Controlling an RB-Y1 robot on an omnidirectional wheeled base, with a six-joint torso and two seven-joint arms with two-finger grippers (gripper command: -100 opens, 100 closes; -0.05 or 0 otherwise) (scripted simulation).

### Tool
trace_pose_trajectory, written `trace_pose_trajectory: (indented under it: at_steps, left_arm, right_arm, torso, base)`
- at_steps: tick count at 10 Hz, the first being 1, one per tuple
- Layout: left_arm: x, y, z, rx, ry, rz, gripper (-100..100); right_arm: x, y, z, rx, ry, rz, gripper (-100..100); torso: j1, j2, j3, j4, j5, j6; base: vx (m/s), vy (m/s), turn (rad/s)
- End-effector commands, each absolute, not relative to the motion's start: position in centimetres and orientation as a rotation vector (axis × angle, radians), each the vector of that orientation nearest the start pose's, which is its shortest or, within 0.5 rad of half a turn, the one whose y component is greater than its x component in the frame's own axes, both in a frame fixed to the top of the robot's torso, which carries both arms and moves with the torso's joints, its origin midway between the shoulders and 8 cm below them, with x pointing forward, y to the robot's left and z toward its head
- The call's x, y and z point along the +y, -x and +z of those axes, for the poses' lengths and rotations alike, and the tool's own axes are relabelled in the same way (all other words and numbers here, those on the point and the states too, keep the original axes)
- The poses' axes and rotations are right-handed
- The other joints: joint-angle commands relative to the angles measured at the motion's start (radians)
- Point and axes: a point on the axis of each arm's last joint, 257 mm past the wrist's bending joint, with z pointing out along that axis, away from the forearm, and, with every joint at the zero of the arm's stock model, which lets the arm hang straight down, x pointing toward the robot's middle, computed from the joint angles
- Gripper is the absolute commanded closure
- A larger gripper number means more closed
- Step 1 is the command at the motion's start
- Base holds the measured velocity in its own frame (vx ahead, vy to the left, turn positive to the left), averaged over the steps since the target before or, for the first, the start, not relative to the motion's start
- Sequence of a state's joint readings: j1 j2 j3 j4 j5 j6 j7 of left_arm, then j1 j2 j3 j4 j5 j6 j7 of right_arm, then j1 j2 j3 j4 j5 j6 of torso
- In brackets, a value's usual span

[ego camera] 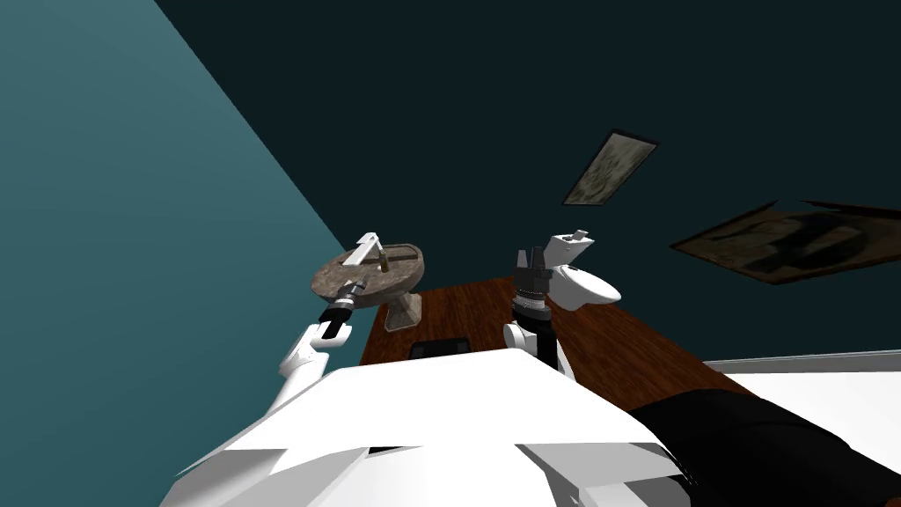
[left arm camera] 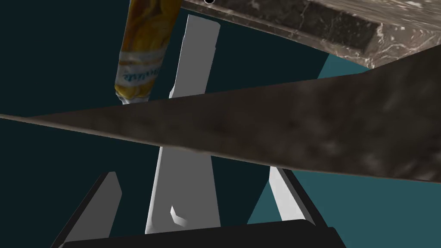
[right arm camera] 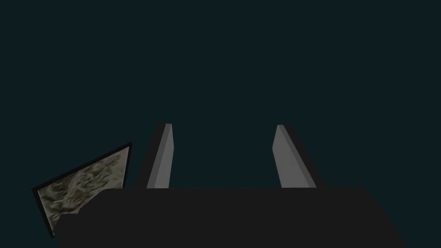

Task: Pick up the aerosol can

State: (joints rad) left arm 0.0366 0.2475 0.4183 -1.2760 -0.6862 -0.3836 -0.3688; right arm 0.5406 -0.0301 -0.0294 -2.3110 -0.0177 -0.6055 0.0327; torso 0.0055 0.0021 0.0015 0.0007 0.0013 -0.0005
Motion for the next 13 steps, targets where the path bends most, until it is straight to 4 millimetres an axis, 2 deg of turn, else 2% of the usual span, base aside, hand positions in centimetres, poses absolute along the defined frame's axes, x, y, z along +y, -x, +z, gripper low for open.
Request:
trace_pose_trajectory:
  at_steps: [1,2,8,11,13]
  left_arm:
    - [47.8,-48.9,-27.6,1.547,0.362,-0.035,-100]
    - [48.5,-49.1,-28.6,1.577,0.359,-0.004,-100]
    - [50.8,-50.3,-30.3,1.647,0.326,0.103,-100]
    - [52.2,-51.2,-30.5,1.678,0.299,0.162,-100]
    - [53.3,-52.3,-29.8,1.689,0.274,0.207,-100]
  right_arm:
    - [-28.6,-31.5,4.5,0.564,-0.548,1.264,0]
    - [-28.6,-31.5,4.5,0.564,-0.548,1.264,0]
    - [-28.6,-31.5,4.5,0.564,-0.548,1.264,0]
    - [-28.6,-31.5,4.5,0.564,-0.548,1.264,0]
    - [-28.6,-31.5,4.5,0.565,-0.548,1.264,0]
  torso:
    - [0.000,0.000,0.000,0.000,0.000,0.000]
    - [0.000,0.000,0.000,0.000,0.000,0.000]
    - [-0.002,-0.005,-0.003,-0.001,0.000,0.000]
    - [-0.001,-0.006,-0.003,-0.001,0.000,-0.001]
    - [0.000,-0.008,-0.005,-0.002,0.000,0.000]
  base:
    - [-0.074,0.045,-0.262]
    - [-0.065,0.034,-0.272]
    - [-0.023,0.019,-0.149]
    - [0.004,0.030,-0.183]
    - [0.078,0.049,-0.214]
